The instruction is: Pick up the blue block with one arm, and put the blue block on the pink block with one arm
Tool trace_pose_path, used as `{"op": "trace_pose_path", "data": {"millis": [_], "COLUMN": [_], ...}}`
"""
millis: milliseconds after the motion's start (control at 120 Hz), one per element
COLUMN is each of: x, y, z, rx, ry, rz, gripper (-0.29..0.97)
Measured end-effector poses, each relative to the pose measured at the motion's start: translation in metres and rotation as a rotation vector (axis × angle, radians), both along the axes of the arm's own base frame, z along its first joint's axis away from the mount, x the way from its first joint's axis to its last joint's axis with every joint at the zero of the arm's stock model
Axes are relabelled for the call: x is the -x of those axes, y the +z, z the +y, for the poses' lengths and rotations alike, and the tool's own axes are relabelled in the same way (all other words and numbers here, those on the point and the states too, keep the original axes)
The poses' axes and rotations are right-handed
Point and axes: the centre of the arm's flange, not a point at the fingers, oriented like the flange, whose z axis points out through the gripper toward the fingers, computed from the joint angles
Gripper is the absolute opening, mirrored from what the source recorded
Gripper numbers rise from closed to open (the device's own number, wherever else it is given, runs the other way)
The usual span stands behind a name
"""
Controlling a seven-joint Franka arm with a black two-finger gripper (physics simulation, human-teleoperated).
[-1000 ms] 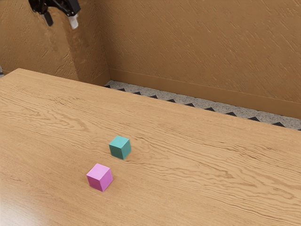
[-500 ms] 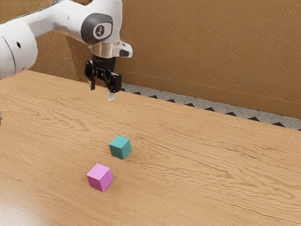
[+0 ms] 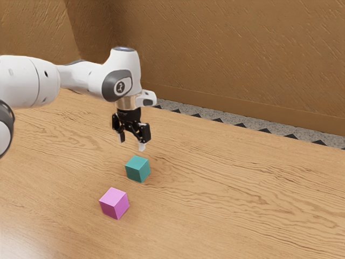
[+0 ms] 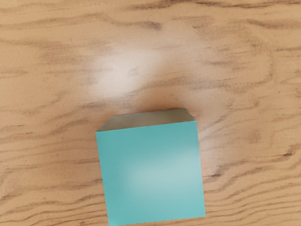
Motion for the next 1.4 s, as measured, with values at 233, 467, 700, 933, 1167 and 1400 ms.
{"op": "trace_pose_path", "data": {"millis": [233,467,700,933,1167,1400], "x": [-0.002,0.011,0.013,0.011,0.007,0.003], "y": [-0.037,-0.07,-0.082,-0.101,-0.109,-0.104], "z": [-0.003,0.003,0.005,0.01,0.011,0.008], "rx": [0.039,0.047,0.041,0.039,0.036,0.037], "ry": [0.009,0.018,0.009,0.007,-0.002,-0.011], "rz": [-0.054,-0.051,-0.062,-0.049,-0.054,-0.071], "gripper": [0.68,0.68,0.68,0.68,0.68,0.66]}}
